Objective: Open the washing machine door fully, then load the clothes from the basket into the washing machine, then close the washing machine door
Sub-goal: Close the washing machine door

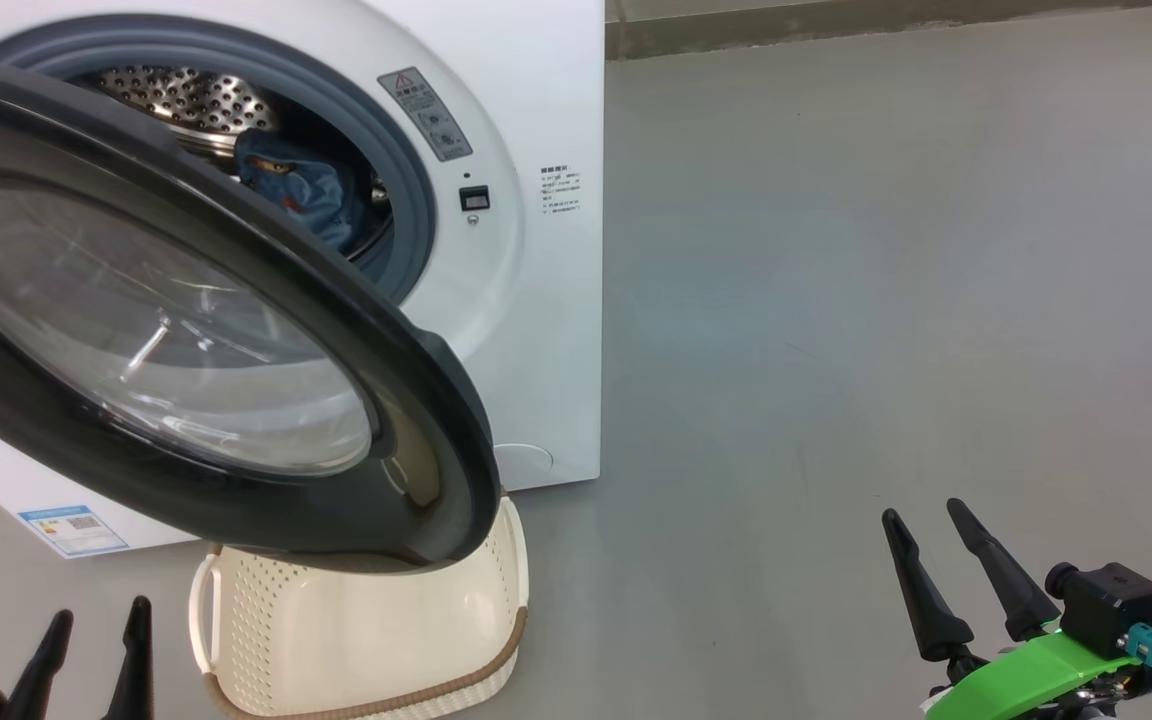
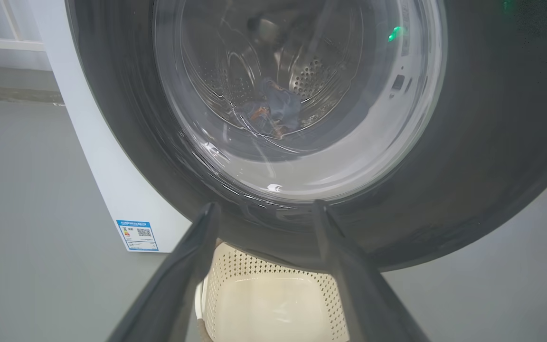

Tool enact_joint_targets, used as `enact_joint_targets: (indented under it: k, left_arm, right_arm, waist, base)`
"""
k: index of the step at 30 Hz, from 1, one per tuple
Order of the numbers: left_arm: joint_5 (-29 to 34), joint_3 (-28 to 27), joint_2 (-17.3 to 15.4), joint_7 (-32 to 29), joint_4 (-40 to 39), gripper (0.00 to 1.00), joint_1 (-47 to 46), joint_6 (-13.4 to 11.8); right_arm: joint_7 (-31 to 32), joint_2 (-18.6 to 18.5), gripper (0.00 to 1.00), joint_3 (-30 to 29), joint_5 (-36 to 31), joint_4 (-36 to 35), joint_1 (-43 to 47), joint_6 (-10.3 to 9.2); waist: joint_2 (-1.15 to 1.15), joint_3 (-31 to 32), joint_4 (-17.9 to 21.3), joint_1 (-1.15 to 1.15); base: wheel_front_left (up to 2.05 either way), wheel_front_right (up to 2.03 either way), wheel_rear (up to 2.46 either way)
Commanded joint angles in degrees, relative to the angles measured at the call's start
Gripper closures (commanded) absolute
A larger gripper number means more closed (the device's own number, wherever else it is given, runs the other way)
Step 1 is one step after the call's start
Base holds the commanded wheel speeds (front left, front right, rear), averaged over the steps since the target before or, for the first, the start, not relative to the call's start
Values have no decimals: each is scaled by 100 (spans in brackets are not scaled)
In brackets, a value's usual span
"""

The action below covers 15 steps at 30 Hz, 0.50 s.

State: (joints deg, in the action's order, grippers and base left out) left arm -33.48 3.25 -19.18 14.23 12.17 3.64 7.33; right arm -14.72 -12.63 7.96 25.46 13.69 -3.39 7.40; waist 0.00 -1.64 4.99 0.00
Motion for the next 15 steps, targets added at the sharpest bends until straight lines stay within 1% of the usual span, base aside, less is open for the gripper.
enact_joint_targets:
  k: [1, 8, 13, 15]
  left_arm:
    - [200, -321, -88, 76, -222, 0, -111, 15]
    - [774, -714, 260, 76, -698, 0, -10, 15]
    - [872, -781, 435, 76, -726, 0, 92, 15]
    - [934, -742, 455, 76, -675, 0, 127, 15]
  right_arm:
    - [-28, -64, 0, 80, 48, -137, -25, 9]
    - [-28, -44, 0, 48, 42, -140, -30, 9]
    - [-28, -2, 0, 29, 33, -154, -21, 9]
    - [-28, 21, 0, 26, 26, -159, -9, 9]
  waist:
    - [0, -1, 6, 0]
    - [0, -9, 35, 0]
    - [0, -9, 52, 0]
    - [0, -16, 57, 0]
  base:
    - [0, 0, 0]
    - [0, 0, 0]
    - [0, 0, 0]
    - [0, 0, 0]
